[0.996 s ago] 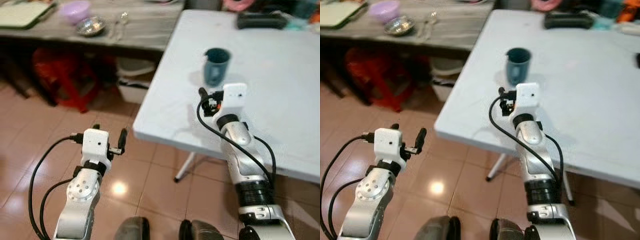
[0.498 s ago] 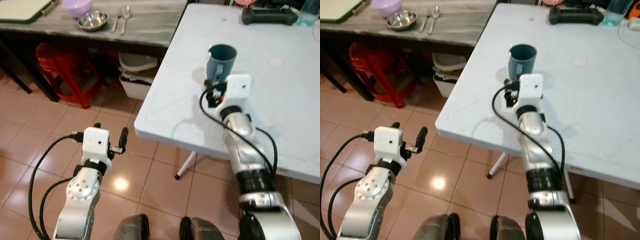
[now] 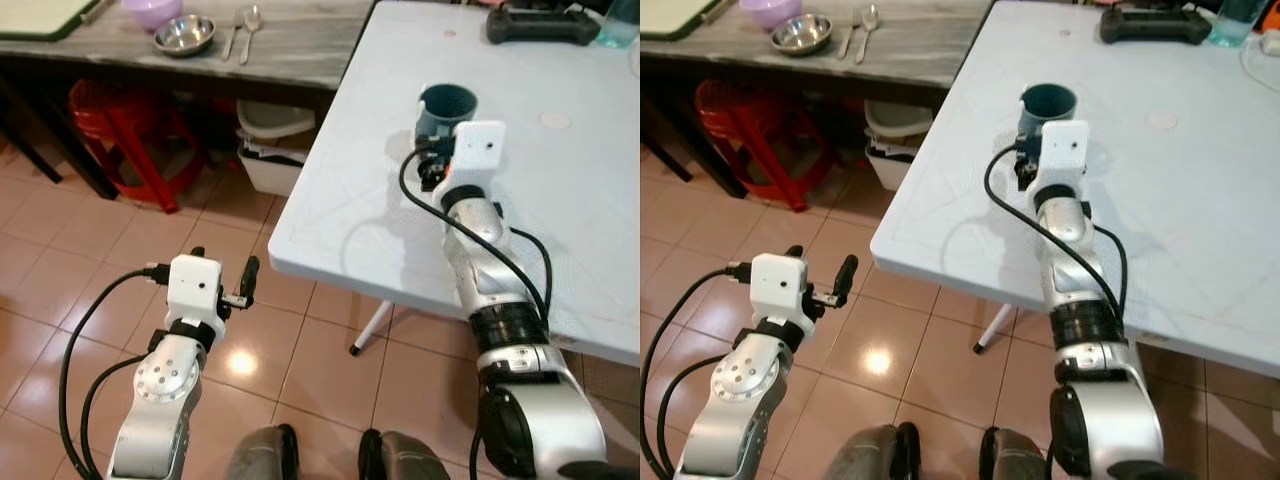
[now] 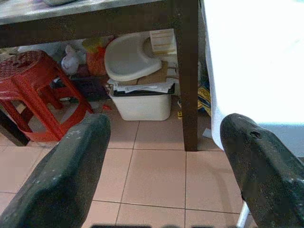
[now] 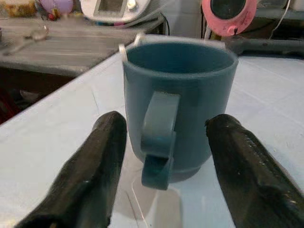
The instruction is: Setting the table
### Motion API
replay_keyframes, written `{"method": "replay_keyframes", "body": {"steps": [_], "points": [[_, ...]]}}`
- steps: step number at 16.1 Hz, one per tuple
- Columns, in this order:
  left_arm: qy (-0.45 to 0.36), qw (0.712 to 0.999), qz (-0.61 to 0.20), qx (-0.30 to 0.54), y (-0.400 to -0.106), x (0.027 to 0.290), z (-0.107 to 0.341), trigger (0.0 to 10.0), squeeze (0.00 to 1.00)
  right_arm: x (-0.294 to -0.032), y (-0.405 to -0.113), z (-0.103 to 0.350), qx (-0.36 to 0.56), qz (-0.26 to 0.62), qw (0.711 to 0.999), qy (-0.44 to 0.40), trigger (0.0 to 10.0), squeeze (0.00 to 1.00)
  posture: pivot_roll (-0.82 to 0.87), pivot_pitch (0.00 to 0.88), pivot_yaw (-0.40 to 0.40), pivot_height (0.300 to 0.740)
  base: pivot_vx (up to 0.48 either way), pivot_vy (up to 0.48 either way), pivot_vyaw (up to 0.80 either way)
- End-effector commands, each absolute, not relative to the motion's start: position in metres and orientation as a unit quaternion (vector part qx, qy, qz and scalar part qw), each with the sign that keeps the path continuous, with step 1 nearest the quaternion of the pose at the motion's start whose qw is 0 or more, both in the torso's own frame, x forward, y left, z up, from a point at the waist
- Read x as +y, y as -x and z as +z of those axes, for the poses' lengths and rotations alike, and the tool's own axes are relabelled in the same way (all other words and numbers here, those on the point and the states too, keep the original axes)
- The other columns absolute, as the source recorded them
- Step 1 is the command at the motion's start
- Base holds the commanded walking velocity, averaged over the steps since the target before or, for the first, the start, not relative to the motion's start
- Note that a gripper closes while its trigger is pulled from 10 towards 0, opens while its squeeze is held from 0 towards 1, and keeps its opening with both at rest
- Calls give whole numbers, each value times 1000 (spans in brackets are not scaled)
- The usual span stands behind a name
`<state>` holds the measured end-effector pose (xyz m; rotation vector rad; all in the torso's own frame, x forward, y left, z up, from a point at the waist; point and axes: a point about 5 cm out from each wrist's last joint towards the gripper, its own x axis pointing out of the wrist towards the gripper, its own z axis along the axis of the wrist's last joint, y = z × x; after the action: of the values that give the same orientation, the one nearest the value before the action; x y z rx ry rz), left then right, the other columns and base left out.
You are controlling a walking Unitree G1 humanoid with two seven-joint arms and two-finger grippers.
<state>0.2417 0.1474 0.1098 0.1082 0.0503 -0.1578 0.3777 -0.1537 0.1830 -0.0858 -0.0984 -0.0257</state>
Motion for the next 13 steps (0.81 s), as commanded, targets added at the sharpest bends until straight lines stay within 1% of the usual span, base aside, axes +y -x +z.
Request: {"method": "replay_keyframes", "body": {"steps": [1,7,13], "points": [[-55,995,-77,28,-239,150,111,10000,0,-150,-381,184,-50,-12,998,39,0,0,65,198,75,740,0,0,0],[-56,995,-77,30,-237,150,111,10000,0,-149,-389,185,-47,-9,998,32,0,0,71,210,74,740,0,0,0],[-54,995,-75,31,-237,149,108,10000,0,-151,-386,183,-58,-2,998,29,0,0,65,187,68,740,0,0,0]]}}
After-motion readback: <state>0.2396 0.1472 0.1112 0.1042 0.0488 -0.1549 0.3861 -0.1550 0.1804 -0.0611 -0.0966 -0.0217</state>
